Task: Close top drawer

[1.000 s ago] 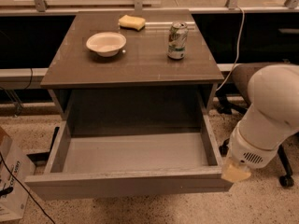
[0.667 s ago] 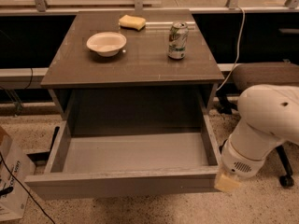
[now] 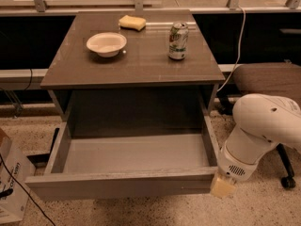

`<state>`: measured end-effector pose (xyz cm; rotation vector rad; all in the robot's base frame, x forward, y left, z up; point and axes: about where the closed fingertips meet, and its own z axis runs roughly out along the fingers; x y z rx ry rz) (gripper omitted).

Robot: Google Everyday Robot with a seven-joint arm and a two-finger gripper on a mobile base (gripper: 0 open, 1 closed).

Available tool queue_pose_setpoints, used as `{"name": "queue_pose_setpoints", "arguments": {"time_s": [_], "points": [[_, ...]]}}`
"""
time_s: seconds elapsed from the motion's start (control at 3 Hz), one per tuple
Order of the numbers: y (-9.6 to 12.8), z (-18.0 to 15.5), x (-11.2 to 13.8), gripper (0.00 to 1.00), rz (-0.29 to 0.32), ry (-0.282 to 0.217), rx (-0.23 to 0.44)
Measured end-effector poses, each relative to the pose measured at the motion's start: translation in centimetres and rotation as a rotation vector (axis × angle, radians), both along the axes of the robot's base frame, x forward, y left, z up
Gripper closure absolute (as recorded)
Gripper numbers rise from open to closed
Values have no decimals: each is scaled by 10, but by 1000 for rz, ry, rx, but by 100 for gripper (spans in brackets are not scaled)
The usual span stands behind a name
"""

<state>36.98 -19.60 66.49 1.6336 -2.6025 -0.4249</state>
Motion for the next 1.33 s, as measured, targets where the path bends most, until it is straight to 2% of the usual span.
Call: {"name": "queue_pose_setpoints", "arguments": {"time_s": [0.67, 1.0, 1.33], "points": [[6, 0, 9, 100, 5, -25, 5], [16, -1, 36, 100, 15, -92, 34], [16, -1, 36, 100, 13, -94, 31]]}}
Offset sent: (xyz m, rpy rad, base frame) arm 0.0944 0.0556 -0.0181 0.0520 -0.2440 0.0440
